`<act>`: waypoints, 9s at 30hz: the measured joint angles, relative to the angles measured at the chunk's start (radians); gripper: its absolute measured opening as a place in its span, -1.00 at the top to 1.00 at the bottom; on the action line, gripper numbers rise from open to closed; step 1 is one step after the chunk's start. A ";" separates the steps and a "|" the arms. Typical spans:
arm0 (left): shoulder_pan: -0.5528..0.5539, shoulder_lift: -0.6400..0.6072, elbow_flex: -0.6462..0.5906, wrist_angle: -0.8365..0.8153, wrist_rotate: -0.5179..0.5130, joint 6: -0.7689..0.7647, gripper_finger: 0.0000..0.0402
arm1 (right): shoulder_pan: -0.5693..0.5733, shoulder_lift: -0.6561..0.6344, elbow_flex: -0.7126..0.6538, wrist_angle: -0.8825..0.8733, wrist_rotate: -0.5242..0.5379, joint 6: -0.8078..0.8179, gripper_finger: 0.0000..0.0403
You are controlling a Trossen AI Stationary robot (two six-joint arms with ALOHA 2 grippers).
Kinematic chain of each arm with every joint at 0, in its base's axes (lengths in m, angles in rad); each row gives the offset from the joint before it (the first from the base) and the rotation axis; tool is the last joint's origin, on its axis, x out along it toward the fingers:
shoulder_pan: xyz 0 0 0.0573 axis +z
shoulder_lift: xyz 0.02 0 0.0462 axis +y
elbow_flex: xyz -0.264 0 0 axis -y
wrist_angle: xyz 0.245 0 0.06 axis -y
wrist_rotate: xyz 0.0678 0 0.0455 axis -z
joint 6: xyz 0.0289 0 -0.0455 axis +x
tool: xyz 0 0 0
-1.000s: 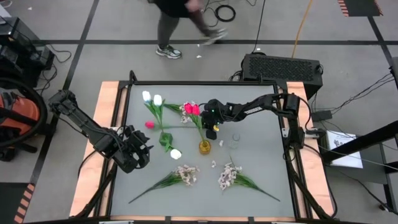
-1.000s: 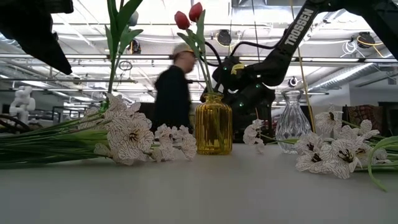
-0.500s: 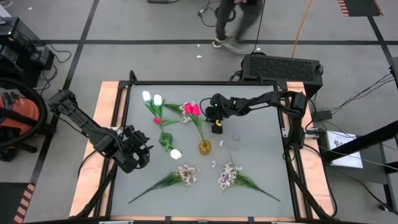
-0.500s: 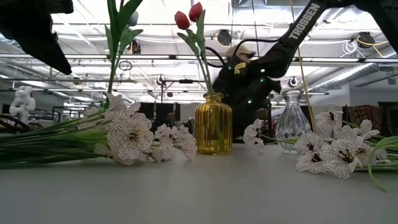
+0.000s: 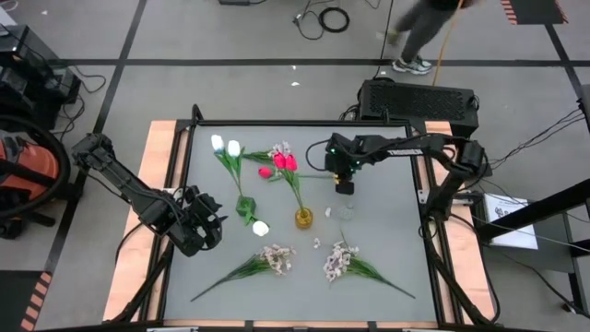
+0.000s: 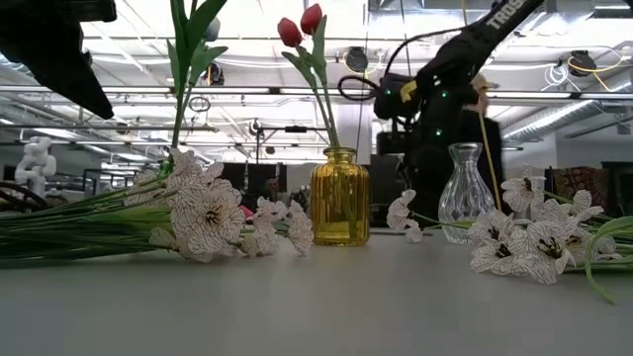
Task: Sort flowers into vase by color
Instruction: Put the pink flower into the yellow flower vase, then put the bottom right white flowers into the transparent flower vase
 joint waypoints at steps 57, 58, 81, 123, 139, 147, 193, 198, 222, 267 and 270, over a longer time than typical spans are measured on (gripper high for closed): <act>0.000 0.000 0.002 0.038 -0.004 0.007 0.03 | 0.049 -0.249 0.102 0.036 -0.034 0.111 1.00; 0.000 0.000 0.006 0.035 -0.004 0.007 0.03 | 0.044 -0.288 0.102 0.028 -0.021 0.116 1.00; 0.019 -0.001 0.293 0.619 -0.346 0.929 0.03 | 0.364 -0.611 -0.051 0.937 -0.025 0.333 1.00; 0.011 0.166 0.293 1.095 -0.170 1.238 0.03 | 0.531 0.091 -0.214 1.916 0.006 0.208 1.00; 0.011 0.166 0.293 1.095 -0.170 1.237 0.03 | 0.517 0.163 -0.234 2.052 0.014 0.260 1.00; 0.011 0.166 0.293 1.092 -0.170 1.237 0.03 | 0.505 0.192 -0.228 2.083 0.032 0.278 1.00; -0.002 0.117 0.293 0.874 -0.208 1.132 0.03 | 0.500 -0.531 -0.283 0.781 0.113 0.319 0.23; -0.002 0.074 0.293 0.764 -0.207 1.041 0.03 | 0.500 -0.681 -0.282 0.616 0.171 0.430 0.23; -0.165 0.164 0.279 0.580 -0.071 0.707 0.03 | 1.095 -0.596 -0.191 -0.034 0.249 1.304 0.23; -0.183 0.349 0.279 0.575 -0.072 0.577 0.03 | 1.234 0.090 0.018 -0.177 0.260 1.347 0.64; -0.183 0.349 0.279 0.575 -0.071 0.574 0.03 | 1.234 0.080 0.019 -0.186 0.262 1.347 0.85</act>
